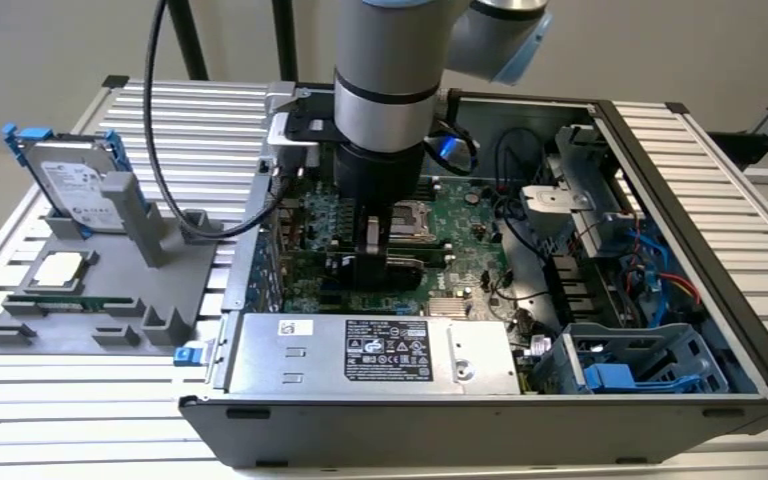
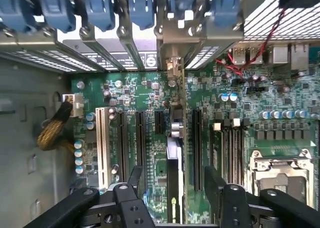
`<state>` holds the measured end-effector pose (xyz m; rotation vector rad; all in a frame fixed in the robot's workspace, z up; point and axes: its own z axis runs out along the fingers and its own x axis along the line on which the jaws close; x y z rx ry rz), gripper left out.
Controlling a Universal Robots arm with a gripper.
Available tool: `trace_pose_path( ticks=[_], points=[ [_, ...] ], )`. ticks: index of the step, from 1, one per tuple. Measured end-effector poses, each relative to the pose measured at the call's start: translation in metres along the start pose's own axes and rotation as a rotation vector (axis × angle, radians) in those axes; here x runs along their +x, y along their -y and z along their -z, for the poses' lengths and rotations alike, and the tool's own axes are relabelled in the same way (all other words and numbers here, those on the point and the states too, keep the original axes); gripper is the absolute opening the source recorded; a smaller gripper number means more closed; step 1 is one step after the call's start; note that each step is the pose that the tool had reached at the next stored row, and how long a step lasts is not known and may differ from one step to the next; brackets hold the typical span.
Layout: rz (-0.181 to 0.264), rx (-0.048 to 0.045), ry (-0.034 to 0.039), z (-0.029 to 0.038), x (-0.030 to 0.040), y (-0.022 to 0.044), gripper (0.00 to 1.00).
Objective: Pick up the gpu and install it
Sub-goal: 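Insert the gpu into the slot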
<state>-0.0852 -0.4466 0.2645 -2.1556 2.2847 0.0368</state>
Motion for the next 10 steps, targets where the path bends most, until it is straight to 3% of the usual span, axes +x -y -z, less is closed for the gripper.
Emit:
trace_pose_path(
  ticks=[5,8,9,10],
  points=[
    [0.0,0.0,0.0002,0.0223,-0.0004,-0.0004,1.0],
    [0.0,0.0002,0.0003,0.0241,-0.0004,-0.0004,1.0],
    [0.0,0.0002,0.0003,0.0241,-0.0004,-0.0005,0.0],
    [0.0,0.0001,0.0001,0.0243,-0.0004,-0.0005,0.0]
  ],
)
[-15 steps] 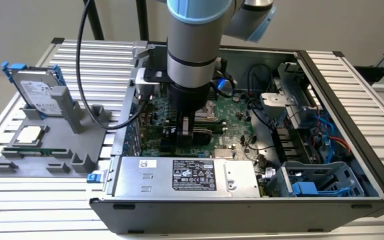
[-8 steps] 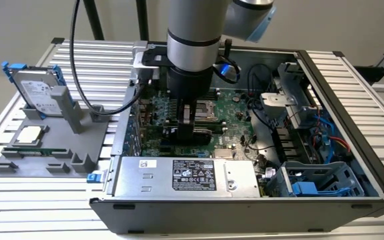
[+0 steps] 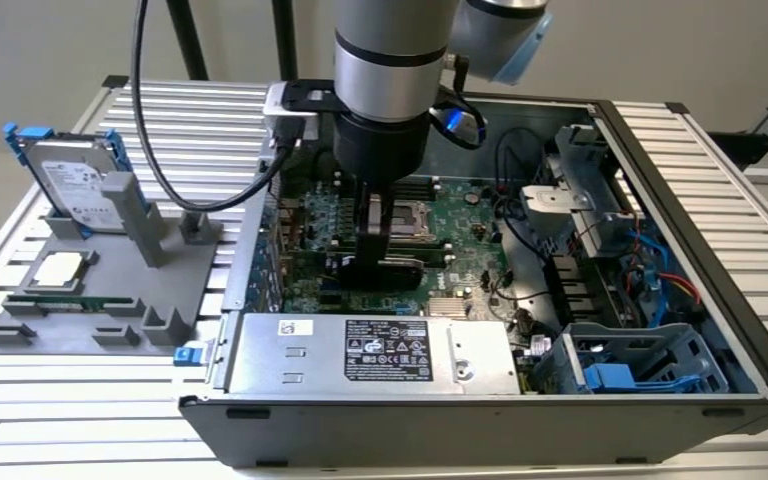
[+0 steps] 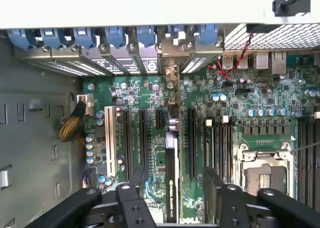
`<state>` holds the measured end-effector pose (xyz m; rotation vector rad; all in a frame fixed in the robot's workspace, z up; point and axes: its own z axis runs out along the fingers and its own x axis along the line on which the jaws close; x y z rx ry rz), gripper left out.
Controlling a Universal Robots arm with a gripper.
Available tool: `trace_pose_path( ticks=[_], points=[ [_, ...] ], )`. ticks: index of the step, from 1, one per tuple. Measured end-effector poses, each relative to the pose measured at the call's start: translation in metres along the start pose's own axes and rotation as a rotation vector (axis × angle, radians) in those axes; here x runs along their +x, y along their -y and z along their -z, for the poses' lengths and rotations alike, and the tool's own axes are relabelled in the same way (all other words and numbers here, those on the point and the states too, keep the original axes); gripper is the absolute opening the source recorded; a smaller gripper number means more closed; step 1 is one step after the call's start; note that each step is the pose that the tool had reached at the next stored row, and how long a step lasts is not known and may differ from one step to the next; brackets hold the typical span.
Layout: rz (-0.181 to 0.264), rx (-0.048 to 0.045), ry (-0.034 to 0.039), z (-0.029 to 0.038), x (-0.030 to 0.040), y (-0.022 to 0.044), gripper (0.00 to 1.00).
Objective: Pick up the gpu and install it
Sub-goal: 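Insert the gpu into the slot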
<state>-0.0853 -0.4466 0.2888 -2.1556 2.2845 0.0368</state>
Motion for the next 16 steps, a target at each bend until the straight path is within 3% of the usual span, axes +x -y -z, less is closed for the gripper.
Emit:
trace_pose_path(
  ticks=[16],
  points=[
    [0.0,0.0,-0.0001,0.0045,-0.0001,-0.0002,0.0]
  ],
)
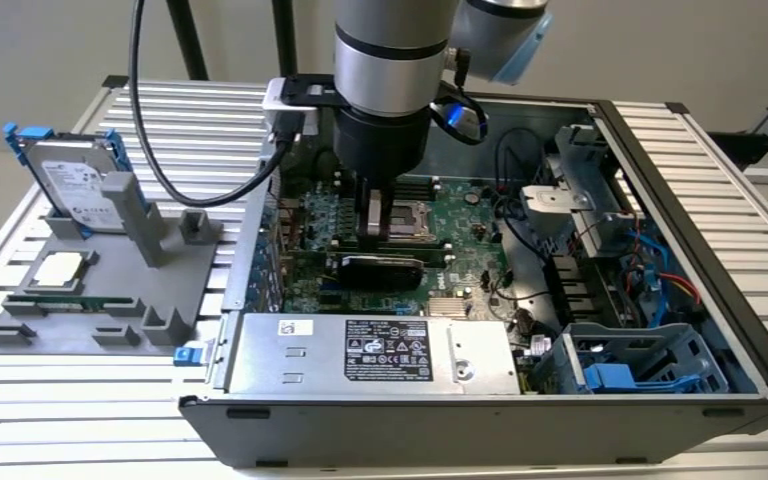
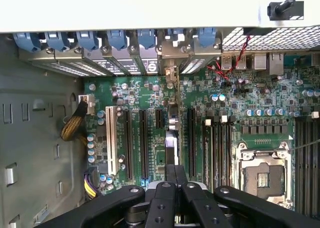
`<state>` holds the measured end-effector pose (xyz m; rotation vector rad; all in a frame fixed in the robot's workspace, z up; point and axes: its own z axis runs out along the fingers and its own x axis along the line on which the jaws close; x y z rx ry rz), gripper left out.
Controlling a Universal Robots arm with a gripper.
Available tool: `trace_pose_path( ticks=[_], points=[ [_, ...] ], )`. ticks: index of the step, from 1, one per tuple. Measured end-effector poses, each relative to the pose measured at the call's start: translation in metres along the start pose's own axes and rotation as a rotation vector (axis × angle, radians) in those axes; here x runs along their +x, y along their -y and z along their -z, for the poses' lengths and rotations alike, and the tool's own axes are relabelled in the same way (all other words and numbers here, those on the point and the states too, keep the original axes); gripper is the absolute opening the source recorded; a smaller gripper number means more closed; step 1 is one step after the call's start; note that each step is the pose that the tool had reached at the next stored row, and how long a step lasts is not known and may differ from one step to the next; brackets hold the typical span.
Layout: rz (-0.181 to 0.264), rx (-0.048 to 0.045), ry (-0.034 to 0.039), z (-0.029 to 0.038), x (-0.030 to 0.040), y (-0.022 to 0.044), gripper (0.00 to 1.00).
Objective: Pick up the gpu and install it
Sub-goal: 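Insert the gpu into the slot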
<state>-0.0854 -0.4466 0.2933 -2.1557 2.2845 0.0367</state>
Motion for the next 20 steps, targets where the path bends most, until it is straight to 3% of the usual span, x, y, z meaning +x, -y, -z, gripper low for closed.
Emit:
trace_pose_path(
  ticks=[7,20],
  points=[
    [0.0,0.0,-0.0001,-0.0001,0.0004,-0.006,0.0],
    [0.0,0.0,0.0,-0.0005,0.0018,-0.0311,0.0]
  ],
)
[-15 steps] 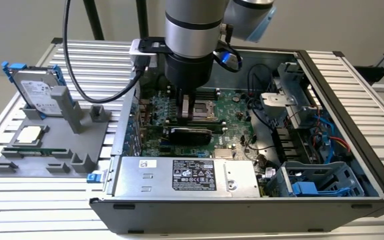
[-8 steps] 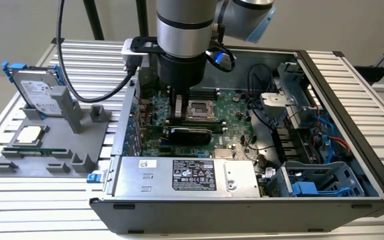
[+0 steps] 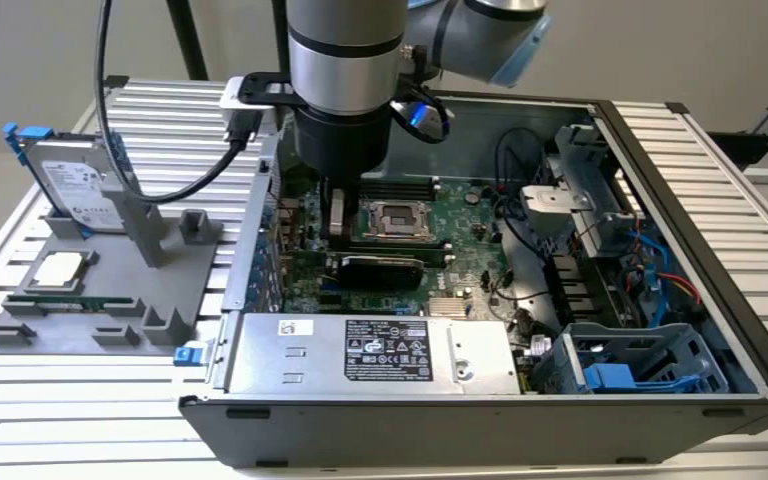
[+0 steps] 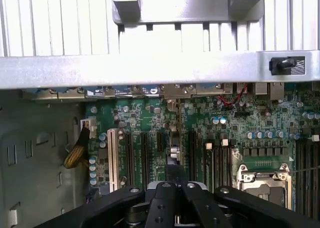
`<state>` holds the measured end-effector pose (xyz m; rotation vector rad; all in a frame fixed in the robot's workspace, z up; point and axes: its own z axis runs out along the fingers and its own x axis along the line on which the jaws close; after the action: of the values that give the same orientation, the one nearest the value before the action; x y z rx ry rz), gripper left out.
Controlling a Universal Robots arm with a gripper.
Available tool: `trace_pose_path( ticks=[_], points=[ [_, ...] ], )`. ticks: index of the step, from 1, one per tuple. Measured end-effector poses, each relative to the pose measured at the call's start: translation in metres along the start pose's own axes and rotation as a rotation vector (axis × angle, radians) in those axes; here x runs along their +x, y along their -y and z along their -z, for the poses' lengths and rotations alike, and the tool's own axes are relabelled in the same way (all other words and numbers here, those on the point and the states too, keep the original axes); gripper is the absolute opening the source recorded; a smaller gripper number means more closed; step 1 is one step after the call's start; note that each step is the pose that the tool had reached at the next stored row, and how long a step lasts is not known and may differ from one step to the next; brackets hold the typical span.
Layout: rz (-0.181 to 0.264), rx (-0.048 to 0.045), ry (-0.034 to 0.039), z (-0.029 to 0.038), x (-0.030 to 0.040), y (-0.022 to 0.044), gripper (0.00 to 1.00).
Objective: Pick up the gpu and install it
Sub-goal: 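Insert the gpu into the slot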
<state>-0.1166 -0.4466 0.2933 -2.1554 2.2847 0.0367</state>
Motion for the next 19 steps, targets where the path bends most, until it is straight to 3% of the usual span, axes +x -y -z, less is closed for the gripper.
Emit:
trace_pose_path(
  ticks=[8,19],
  points=[
    [0.0,0.0,0.0,-0.0002,0.0006,-0.0104,0.0],
    [0.0,0.0001,0.0001,0.0034,0.0007,-0.0125,0.0]
  ],
)
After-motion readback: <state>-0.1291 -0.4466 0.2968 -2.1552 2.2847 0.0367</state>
